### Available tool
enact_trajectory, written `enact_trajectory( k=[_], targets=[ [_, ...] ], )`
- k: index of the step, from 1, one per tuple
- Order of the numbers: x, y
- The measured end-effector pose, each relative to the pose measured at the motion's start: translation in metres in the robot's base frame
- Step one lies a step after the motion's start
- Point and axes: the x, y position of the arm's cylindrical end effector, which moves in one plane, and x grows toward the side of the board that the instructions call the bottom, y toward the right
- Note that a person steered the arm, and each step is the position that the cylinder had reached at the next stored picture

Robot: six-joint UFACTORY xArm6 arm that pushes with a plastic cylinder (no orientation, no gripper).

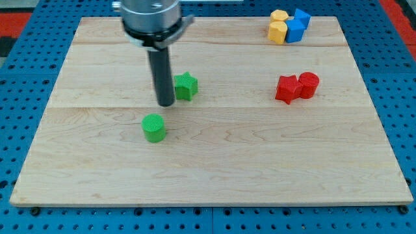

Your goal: Move the green star to the top of the red blocks

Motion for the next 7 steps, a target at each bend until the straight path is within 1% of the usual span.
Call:
enact_trajectory(
  k=[1,2,3,4,5,6,7],
  targets=[
    [-0.025,-0.008],
    [-0.039,0.036],
    [-0.040,0.104],
    [-0.039,0.129],
    [-0.023,0.111],
    [0.007,0.101],
    [0.015,0.133]
  ],
)
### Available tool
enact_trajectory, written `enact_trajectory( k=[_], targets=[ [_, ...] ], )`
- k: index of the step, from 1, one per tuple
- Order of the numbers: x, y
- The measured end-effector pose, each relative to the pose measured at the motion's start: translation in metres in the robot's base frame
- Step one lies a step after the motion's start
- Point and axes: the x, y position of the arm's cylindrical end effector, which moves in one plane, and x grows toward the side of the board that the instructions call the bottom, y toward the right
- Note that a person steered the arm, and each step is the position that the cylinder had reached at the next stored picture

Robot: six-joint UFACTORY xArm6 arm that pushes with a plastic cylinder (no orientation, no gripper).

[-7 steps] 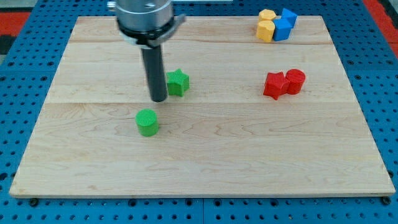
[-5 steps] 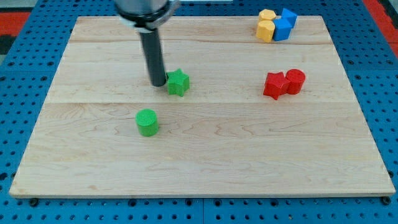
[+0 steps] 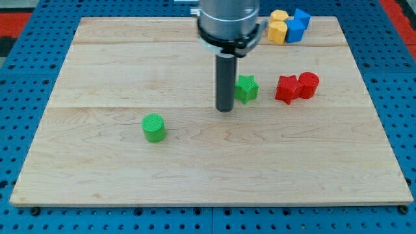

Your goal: Move the green star to the top of the red blocks

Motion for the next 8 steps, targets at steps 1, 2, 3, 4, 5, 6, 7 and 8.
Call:
enact_trajectory(
  k=[1,2,3,4,5,6,7,8],
  targets=[
    [-0.016,0.021],
    [-0.044,0.021],
    [-0.044,0.011],
    [-0.044,-0.039],
    [-0.062,-0.048],
    [-0.067,-0.020],
    [-0.071,0.020],
    [-0.079,0.050]
  ],
)
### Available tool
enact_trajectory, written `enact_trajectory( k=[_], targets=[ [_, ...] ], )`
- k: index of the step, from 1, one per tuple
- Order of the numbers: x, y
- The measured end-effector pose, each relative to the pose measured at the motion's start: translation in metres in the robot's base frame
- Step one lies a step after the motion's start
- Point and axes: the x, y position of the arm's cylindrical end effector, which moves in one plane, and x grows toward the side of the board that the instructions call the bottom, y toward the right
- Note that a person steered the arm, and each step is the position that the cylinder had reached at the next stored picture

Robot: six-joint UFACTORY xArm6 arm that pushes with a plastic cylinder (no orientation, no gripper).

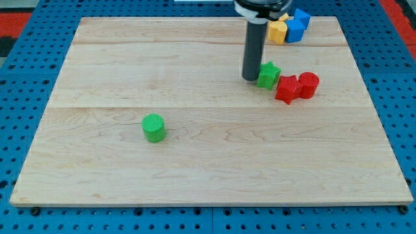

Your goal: Move the green star to the top of the red blocks

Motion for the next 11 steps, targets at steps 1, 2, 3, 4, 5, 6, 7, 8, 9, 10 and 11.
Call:
enact_trajectory(
  k=[1,2,3,4,5,6,7,8,9,10,11],
  targets=[
    [-0.007,0.030],
    [-0.007,0.044],
    [-0.018,0.036],
    [-0.019,0.050],
    [-0.019,0.068],
    [-0.018,0.020],
    [0.000,-0.019],
    [0.011,-0.018],
    [0.011,0.004],
    [0.011,0.029],
    [0.010,0.054]
  ],
)
